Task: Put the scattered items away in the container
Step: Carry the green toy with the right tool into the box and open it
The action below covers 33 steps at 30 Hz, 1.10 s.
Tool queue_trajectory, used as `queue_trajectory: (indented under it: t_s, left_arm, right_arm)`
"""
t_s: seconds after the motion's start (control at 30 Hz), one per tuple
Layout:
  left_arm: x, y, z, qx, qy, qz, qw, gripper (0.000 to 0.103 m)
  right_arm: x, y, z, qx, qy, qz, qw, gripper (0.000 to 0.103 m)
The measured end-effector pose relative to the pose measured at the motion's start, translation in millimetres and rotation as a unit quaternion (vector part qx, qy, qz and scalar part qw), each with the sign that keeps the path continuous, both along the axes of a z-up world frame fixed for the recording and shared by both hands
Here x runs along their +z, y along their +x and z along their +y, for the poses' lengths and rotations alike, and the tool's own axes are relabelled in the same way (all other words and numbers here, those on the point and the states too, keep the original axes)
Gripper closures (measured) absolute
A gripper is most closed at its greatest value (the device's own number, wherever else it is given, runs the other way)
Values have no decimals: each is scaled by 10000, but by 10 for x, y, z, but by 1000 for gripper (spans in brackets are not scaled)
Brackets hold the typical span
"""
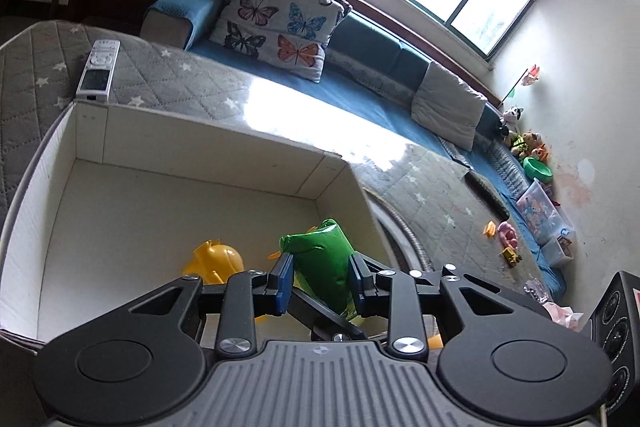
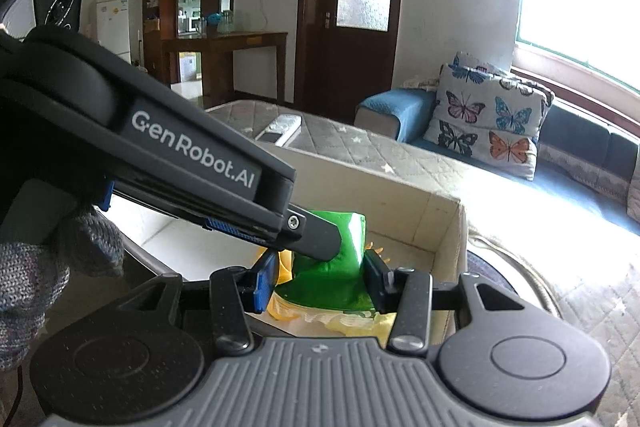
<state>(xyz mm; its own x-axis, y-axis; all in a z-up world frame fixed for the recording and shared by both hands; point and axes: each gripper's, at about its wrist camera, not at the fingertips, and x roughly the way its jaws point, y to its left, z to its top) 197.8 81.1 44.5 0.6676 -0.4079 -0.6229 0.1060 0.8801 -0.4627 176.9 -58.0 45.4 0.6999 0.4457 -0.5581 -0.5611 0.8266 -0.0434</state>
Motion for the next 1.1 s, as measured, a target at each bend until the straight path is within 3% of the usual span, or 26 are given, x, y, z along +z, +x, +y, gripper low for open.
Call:
queue_trajectory:
  t_s: [0.23, 0.5, 0.9, 1.1]
  left_arm:
    - [-120, 33, 45, 43, 11, 121, 9999, 72]
    - [-82, -41, 32, 34, 22, 78, 10000, 71]
    - [72, -395, -131, -127, 92, -154, 9998, 71]
    - [73, -579, -260, -255, 91, -169, 9995, 70]
  right_arm:
    - [-131, 24, 20, -8, -45, 128, 9999, 57]
    - [-80, -129, -19, 4, -44, 63, 10000, 57]
    - [91, -531, -336, 23, 45, -136, 9999, 41]
    - [124, -749, -572, -93, 107, -198, 9997, 40]
